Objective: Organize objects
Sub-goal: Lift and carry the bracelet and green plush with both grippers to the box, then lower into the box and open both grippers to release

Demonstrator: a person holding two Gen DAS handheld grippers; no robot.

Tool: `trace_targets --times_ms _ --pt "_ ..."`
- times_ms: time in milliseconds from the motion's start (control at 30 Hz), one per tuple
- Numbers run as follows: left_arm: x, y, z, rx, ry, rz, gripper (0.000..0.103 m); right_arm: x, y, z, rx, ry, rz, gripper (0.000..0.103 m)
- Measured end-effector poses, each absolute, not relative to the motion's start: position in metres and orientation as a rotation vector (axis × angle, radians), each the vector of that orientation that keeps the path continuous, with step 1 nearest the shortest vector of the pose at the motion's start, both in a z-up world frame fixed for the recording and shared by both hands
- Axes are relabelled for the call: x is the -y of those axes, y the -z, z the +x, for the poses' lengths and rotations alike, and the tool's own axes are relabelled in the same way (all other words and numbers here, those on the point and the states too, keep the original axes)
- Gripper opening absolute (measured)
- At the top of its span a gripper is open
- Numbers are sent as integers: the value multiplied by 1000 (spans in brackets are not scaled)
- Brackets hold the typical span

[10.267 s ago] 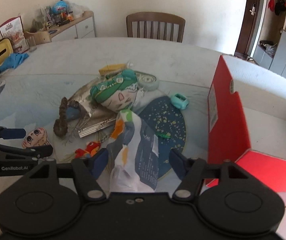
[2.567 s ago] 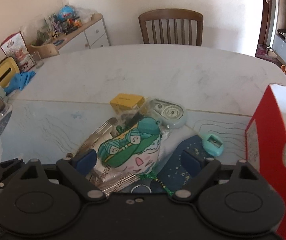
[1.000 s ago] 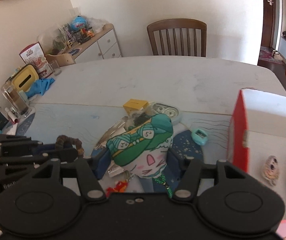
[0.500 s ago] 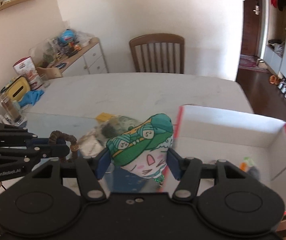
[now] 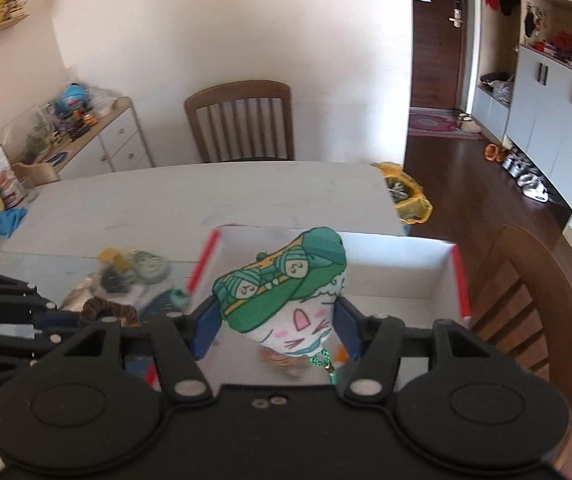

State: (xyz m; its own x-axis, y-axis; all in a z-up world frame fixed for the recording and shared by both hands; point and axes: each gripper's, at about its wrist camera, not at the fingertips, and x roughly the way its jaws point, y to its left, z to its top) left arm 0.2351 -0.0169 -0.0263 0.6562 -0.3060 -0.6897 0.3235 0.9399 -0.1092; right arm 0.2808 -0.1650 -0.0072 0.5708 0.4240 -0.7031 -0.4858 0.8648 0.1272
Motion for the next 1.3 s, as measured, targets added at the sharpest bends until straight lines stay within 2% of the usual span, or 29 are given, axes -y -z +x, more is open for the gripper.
trace_targets --times_ms 400,800,1300 --pt "79 64 299 -877 326 69 10 204 54 328 -871 -514 -88 59" --pt "107 112 335 -1044 303 69 10 211 102 356 -1004 -558 -100 60" --pt "113 149 355 -1267 282 41 10 199 102 354 -1002 -625 -174 63"
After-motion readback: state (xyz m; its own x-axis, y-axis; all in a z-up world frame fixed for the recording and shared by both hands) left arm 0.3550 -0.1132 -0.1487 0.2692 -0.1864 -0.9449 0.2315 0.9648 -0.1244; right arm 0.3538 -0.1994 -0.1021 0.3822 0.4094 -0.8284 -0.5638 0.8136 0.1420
